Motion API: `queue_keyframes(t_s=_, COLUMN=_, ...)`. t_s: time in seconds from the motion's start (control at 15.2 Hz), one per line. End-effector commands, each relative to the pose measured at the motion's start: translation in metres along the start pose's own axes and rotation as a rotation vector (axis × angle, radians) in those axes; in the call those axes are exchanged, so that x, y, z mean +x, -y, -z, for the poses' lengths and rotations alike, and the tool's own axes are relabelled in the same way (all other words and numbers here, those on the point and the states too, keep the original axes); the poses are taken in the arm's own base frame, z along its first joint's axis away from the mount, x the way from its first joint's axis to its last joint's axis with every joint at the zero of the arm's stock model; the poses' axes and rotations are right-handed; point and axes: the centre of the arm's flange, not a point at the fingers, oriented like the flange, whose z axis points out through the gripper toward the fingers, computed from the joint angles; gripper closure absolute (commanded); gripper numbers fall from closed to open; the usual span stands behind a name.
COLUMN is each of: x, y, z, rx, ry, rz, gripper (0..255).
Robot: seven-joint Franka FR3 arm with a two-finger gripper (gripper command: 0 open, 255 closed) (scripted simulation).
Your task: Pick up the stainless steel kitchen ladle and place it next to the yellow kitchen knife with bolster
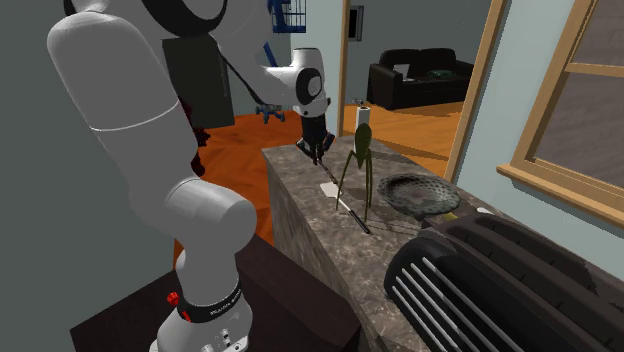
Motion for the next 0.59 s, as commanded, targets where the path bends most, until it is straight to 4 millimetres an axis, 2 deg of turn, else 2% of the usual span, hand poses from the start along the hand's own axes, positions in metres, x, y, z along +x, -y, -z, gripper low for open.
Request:
queue_keyframes(t_s=0.0, x=-0.026, y=-0.01, z=-0.001, rx=0.0, ry=0.0, rz=0.002, gripper=255)
queue_keyframes(t_s=0.53, x=-0.124, y=-0.05, z=-0.003, rx=0.0, ry=0.0, rz=0.002, gripper=255)
